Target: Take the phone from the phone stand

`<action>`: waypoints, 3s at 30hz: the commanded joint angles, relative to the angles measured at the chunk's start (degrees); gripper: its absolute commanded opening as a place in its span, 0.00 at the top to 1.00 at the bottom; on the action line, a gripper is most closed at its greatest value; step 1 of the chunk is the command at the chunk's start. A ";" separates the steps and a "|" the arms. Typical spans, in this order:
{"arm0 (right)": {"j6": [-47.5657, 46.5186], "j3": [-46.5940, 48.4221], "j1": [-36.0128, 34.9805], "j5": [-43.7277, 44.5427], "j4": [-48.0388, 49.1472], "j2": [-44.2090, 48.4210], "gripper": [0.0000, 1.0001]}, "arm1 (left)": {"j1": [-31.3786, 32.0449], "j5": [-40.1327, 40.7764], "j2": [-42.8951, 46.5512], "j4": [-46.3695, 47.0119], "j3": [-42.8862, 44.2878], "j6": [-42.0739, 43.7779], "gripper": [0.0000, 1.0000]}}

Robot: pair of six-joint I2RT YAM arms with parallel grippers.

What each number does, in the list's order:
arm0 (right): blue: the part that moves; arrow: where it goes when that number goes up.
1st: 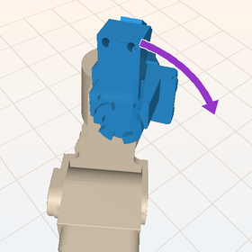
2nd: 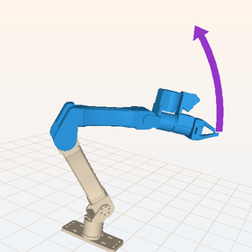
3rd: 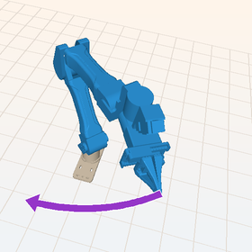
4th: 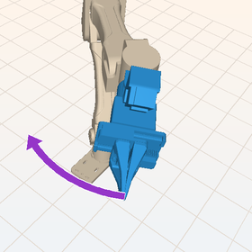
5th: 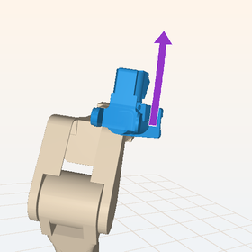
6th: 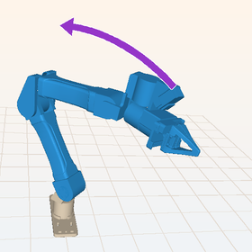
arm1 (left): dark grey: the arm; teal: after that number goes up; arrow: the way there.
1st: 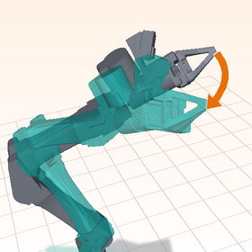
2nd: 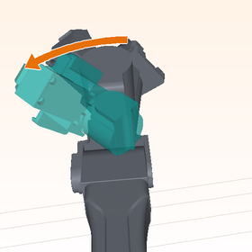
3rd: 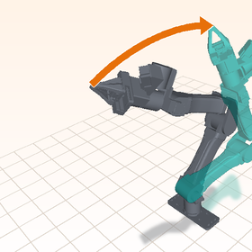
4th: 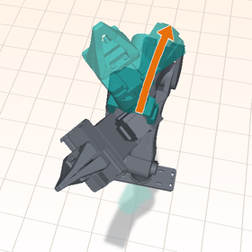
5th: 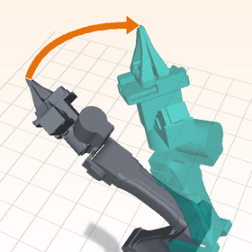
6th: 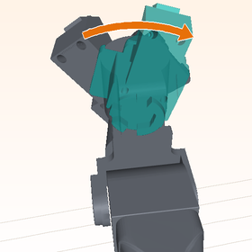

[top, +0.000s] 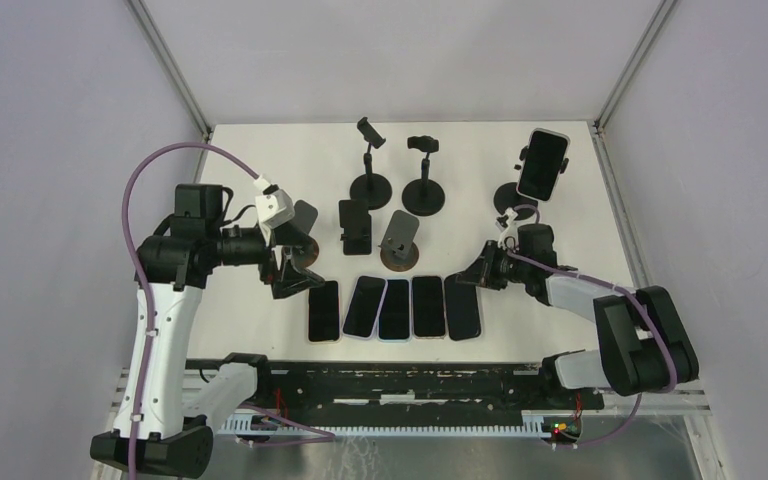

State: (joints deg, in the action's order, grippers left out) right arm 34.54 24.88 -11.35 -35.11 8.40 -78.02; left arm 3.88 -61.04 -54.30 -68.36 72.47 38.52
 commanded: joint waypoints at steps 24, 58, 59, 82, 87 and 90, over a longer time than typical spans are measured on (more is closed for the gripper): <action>-16.89 54.46 10.47 42.97 -32.90 7.10 0.08 | -0.18 -3.62 -0.50 1.19 1.98 1.04 0.00; -12.21 42.68 17.14 16.09 -20.08 5.67 0.45 | -0.18 -2.91 -0.84 0.18 4.54 -0.61 0.00; -12.22 43.31 17.20 15.98 -20.34 5.46 0.49 | -0.19 -2.86 -0.77 0.13 4.58 -0.56 0.00; -0.94 70.41 16.99 1.70 -23.69 6.48 1.00 | -0.10 -7.79 -2.28 7.73 1.28 -6.31 0.00; 8.01 67.15 16.31 -5.14 -15.10 10.72 1.00 | -0.09 -8.78 -3.78 8.27 3.67 -5.18 0.00; 12.55 66.56 15.83 -8.99 -11.10 11.72 1.00 | -0.09 -10.99 -3.73 8.39 4.67 -4.97 0.00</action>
State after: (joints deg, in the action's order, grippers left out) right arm 37.43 89.78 5.41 -35.66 -18.35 -70.28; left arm 3.88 -67.44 -58.13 -62.37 74.04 34.79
